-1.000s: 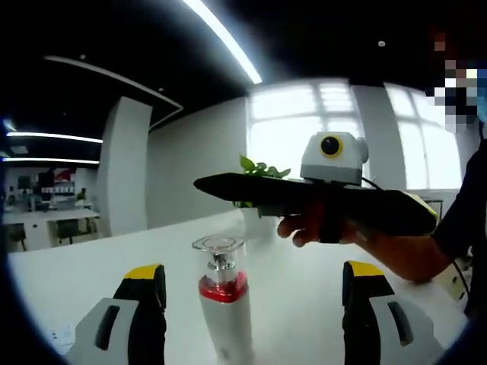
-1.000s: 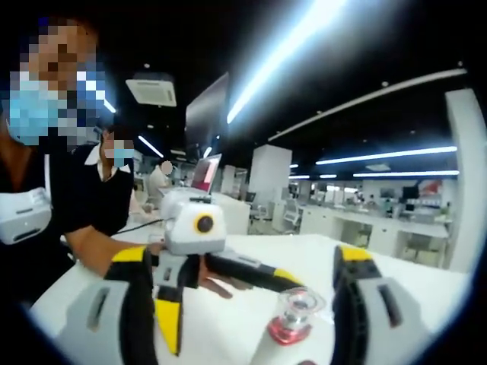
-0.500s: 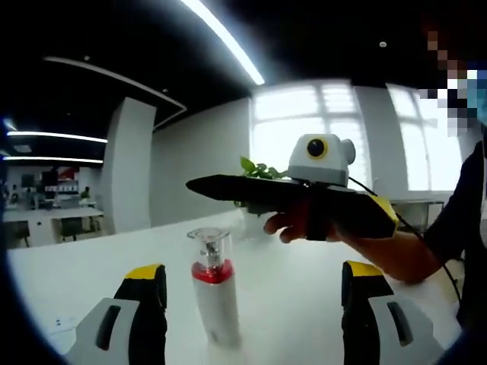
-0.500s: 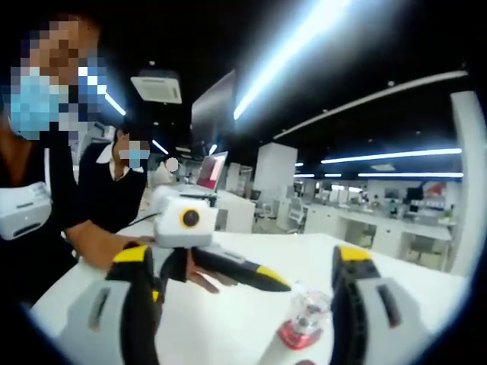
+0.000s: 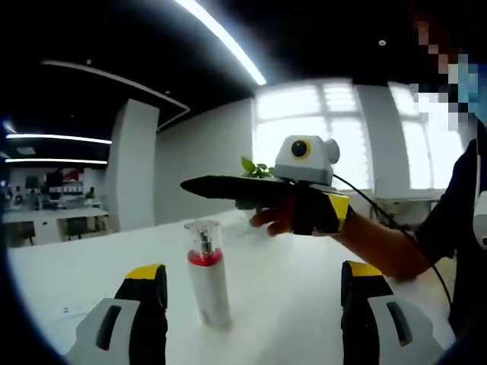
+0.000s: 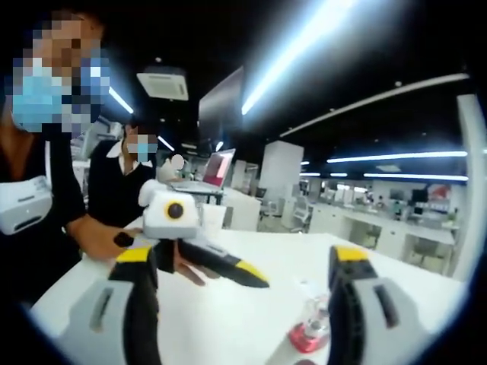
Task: Arrange the skincare products in the storage area until every visible bottle or jar stands upright without overlapping.
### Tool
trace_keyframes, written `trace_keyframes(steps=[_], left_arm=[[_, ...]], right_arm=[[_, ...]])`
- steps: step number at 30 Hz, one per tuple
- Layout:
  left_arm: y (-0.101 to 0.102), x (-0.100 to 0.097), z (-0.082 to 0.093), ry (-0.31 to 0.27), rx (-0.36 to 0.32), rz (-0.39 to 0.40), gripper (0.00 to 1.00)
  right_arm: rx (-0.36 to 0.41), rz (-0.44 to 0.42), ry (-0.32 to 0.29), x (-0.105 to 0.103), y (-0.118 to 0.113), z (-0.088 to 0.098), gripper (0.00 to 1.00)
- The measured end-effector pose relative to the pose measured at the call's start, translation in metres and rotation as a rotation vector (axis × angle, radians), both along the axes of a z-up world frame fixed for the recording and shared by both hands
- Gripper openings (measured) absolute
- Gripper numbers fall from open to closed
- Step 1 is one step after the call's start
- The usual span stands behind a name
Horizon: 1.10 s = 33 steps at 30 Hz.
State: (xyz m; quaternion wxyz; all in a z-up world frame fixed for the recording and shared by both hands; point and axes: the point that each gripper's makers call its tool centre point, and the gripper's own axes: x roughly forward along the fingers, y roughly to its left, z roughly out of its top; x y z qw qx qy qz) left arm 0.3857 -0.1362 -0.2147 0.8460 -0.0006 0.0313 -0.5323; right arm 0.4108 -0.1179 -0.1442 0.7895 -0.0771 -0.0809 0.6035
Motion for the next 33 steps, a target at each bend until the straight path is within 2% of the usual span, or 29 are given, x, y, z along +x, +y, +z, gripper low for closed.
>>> trace_keyframes(steps=[8,17,21,33], left_arm=[[0.013,-0.024,-0.011,0.012,0.012,0.001,0.96],[0.025,-0.059,-0.033,0.032,0.063,-0.012,0.96],[0.035,-0.066,-0.038,0.036,0.082,0.001,0.96],[0.071,-0.086,-0.043,0.051,0.076,0.051,0.95]], right_arm=[[-0.023,0.025,-0.004,-0.008,0.009,-0.004,0.91],[-0.063,0.061,-0.005,-0.017,0.022,-0.013,0.89],[-0.082,0.072,-0.004,-0.021,0.026,-0.017,0.89],[-0.121,0.112,-0.014,-0.036,0.046,-0.025,0.85]])
